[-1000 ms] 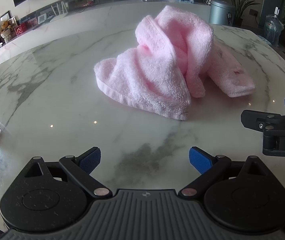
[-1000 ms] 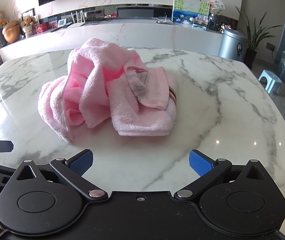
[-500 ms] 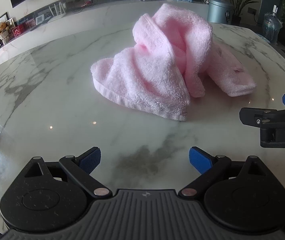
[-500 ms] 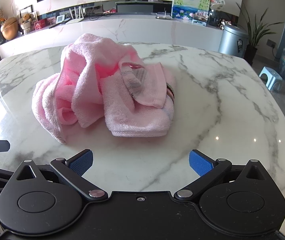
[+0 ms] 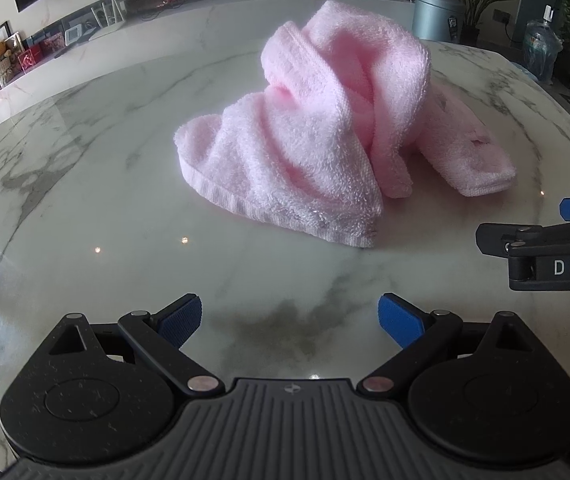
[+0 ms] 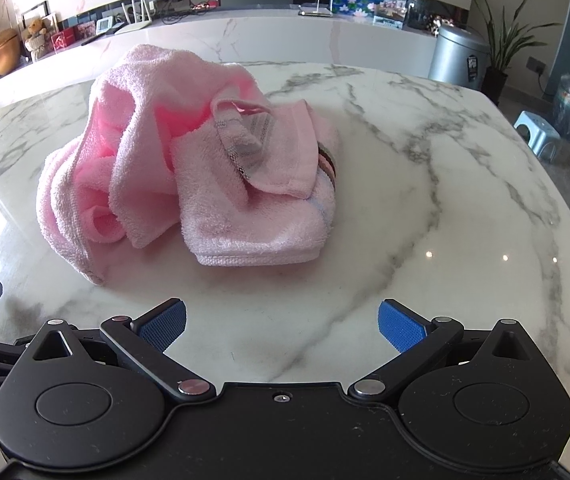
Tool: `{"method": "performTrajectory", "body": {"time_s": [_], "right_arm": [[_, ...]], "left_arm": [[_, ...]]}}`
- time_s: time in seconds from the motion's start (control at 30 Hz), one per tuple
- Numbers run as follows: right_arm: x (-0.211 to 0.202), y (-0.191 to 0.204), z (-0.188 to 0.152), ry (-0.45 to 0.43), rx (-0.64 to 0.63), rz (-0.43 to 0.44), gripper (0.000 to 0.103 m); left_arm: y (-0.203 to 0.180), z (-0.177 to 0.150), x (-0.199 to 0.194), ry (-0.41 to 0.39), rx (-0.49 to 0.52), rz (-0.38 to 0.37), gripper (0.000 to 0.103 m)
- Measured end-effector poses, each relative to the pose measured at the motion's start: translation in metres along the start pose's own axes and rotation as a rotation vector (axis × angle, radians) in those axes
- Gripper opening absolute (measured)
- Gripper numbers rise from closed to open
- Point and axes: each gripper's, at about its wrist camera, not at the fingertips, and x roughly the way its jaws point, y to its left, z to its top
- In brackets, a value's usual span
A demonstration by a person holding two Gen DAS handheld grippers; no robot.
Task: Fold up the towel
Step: 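Grasp a towel edge with the left gripper while the right gripper grasps another edge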
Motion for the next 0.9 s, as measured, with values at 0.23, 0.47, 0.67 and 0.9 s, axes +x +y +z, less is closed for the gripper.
{"method": "performTrajectory", "body": {"time_s": [0.23, 0.47, 0.67, 0.9], "right_arm": [[-0.003, -0.006, 0.006, 0.001, -0.019, 0.025, 0.103], [-0.003, -0.005, 0.018, 0.0, -0.127, 0.061, 0.102], [0.002, -0.003, 0.033, -0.016, -0.172, 0.11, 0.095], [0.011, 0.004, 0.045, 0.009, -0.215, 0.166, 0.056]], "left_arm": [[0.007, 0.01, -0.006, -0.008, 0.002, -0.093, 0.096], [0.009, 0.035, -0.005, -0.02, 0.027, -0.121, 0.092], [0.004, 0.059, -0.003, -0.045, 0.014, -0.165, 0.084], [0.004, 0.074, 0.017, 0.005, -0.007, -0.148, 0.054]]}}
